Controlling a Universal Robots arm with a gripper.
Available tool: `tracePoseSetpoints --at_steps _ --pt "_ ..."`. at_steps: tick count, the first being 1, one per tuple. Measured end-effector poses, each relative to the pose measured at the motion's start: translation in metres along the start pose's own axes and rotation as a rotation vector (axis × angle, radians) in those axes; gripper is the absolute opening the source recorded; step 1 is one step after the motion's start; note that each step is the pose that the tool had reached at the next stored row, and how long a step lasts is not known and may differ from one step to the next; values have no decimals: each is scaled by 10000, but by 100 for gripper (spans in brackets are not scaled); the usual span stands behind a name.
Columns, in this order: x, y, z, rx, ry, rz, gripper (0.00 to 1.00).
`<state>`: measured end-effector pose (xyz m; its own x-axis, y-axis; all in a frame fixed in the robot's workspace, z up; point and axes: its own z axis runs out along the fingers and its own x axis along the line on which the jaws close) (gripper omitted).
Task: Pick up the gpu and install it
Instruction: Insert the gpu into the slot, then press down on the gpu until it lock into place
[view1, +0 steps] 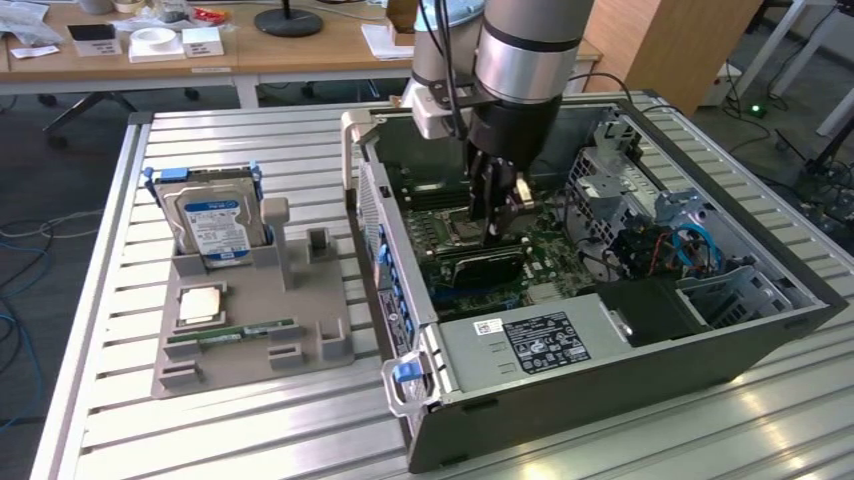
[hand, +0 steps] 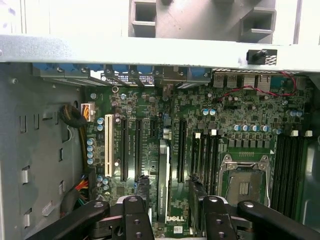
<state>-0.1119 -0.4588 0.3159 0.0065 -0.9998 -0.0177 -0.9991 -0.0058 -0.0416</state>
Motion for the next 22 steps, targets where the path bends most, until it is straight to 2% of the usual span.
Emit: tracePoseSetpoints --at_steps 11,13,22 --pt "-2 -4 -92 1 -2 0 45" --pt "-4 -8 -185 2 -4 1 45" --pt "-4 -8 -185 2 -3 1 45"
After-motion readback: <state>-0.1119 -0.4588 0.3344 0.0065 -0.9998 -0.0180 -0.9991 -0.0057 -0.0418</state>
